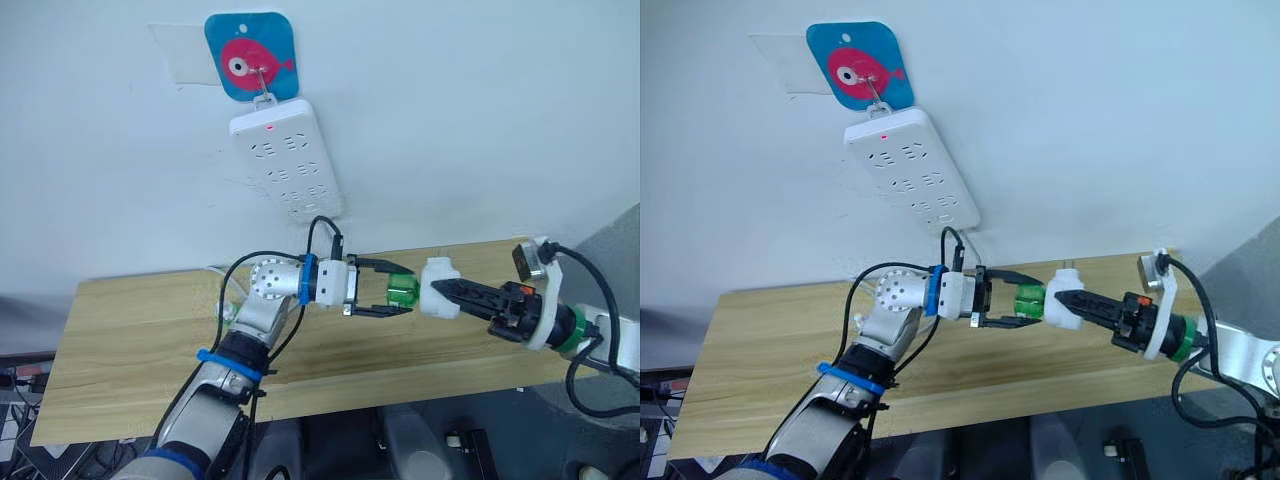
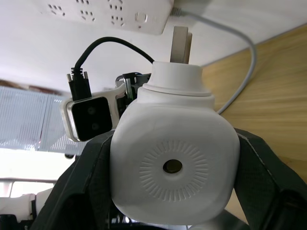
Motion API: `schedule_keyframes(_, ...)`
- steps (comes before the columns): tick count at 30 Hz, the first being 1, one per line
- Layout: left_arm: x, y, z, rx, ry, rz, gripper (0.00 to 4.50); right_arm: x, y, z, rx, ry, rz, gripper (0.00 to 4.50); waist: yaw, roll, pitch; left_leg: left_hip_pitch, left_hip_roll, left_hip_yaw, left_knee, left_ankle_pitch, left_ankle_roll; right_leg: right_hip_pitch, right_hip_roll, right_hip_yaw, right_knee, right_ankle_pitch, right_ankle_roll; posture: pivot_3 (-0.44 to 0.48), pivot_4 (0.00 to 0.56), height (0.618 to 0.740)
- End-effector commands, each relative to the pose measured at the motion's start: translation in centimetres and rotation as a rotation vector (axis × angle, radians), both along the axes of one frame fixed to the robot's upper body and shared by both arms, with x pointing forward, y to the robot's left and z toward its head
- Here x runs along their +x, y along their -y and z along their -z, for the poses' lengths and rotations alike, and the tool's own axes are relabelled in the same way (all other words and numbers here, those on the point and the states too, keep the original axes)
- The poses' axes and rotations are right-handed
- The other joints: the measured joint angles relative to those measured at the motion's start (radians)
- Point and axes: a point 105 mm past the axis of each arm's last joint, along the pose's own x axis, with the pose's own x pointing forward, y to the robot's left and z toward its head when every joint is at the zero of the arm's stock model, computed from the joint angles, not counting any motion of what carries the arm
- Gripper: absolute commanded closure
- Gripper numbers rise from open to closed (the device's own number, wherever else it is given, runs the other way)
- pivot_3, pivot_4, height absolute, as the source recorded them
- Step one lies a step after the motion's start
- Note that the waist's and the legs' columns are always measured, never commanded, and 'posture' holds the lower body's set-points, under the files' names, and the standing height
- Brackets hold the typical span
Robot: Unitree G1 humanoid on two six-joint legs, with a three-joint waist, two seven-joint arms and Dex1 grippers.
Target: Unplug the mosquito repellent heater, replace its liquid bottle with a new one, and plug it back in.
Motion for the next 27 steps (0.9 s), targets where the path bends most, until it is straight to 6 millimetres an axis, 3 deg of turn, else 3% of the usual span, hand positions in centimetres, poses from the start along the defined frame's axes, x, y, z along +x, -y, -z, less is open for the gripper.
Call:
schedule_keyframes(1, -0.8, -0.5, -0.7, -0.016, 0.012, -0.039, 2.19, -0.3, -1.2, -0.3, -0.023, -0.003, -0.093, 1.48, 0.01, 0.0, 0.0, 0.0, 0.0, 0.0, 0.0, 0.0, 0.0, 0.0, 0.0, 0.0, 0.0, 0.0, 0.0, -0.008, 0.272, 0.74)
schedule_keyframes(5, -1.4, -1.2, -0.5, -0.013, -0.061, -0.082, 2.19, -0.3, -2.1, -0.3, -0.065, 0.002, -0.168, 1.48, 0.036, 0.0, 0.0, 0.0, 0.001, -0.001, 0.0, 0.0, 0.0, 0.0, -0.002, 0.0, -0.001, 0.0, 0.0, 0.032, 0.269, 0.74)
schedule_keyframes(7, -1.3, -1.5, -0.4, -0.019, -0.218, -0.107, 2.19, -0.4, -2.4, -0.2, -0.087, 0.017, -0.201, 1.48, 0.048, 0.0, 0.0, -0.001, 0.002, -0.001, 0.0, 0.0, 0.0, 0.0, -0.004, 0.0, -0.001, 0.0, 0.0, 0.045, 0.268, 0.74)
schedule_keyframes(10, -1.4, -1.8, -0.4, -0.01, -0.567, -0.104, 2.19, -0.5, -2.4, -0.2, -0.125, 0.051, -0.246, 1.48, 0.063, 0.0, 0.0, -0.001, 0.0, -0.001, 0.0, 0.0, 0.0, 0.0, -0.006, -0.001, -0.002, 0.0, 0.0, 0.057, 0.262, 0.74)
schedule_keyframes(16, -3.0, -2.4, -0.9, 0.089, -1.227, 0.062, 2.19, -0.8, -2.1, -0.1, -0.166, 0.09, -0.307, 1.48, 0.077, -0.001, 0.0, -0.002, -0.001, -0.002, 0.0, 0.0, 0.001, 0.0, -0.008, -0.002, -0.003, -0.001, 0.001, 0.055, 0.264, 0.74)
schedule_keyframes(19, -2.3, -2.8, 0.2, 0.186, -1.595, 0.054, 2.19, -1.0, -2.0, -0.2, -0.162, 0.095, -0.322, 1.48, 0.077, -0.001, 0.0, -0.002, -0.003, -0.002, 0.001, -0.001, 0.001, 0.0, -0.009, -0.002, -0.002, -0.001, 0.002, 0.039, 0.26, 0.74)
schedule_keyframes(21, -1.9, -3.0, 0.3, 0.209, -1.739, 0.063, 2.19, -0.9, -2.0, -0.2, -0.162, 0.099, -0.323, 1.48, 0.077, -0.001, 0.0, -0.002, -0.004, -0.001, 0.001, -0.001, 0.001, 0.0, -0.009, -0.002, -0.002, -0.001, 0.002, 0.028, 0.261, 0.74)
schedule_keyframes(24, -1.1, -2.9, 0.3, 0.222, -1.85, 0.064, 2.19, -0.6, -1.9, -0.6, -0.129, 0.098, -0.304, 1.48, 0.074, -0.001, 0.001, -0.002, -0.004, -0.001, 0.001, -0.001, 0.001, 0.0, -0.009, -0.003, -0.001, -0.001, 0.003, 0.022, 0.262, 0.74)
schedule_keyframes(26, -1.1, -2.6, -0.1, 0.215, -1.778, 0.073, 2.19, -0.2, -1.7, -0.9, -0.106, 0.094, -0.281, 1.48, 0.068, -0.001, 0.001, -0.001, -0.004, -0.001, 0.001, 0.0, 0.001, 0.0, -0.008, -0.003, -0.001, -0.001, 0.003, 0.02, 0.264, 0.74)
schedule_keyframes(27, -1.0, -2.6, -0.4, 0.206, -1.754, 0.079, 1.85, 0.0, -1.6, -1.0, -0.1, 0.092, -0.27, 1.48, 0.066, -0.001, 0.001, -0.001, -0.003, -0.001, 0.001, 0.001, -0.002, 0.0, -0.008, -0.002, -0.001, -0.001, 0.003, 0.016, 0.269, 0.74)
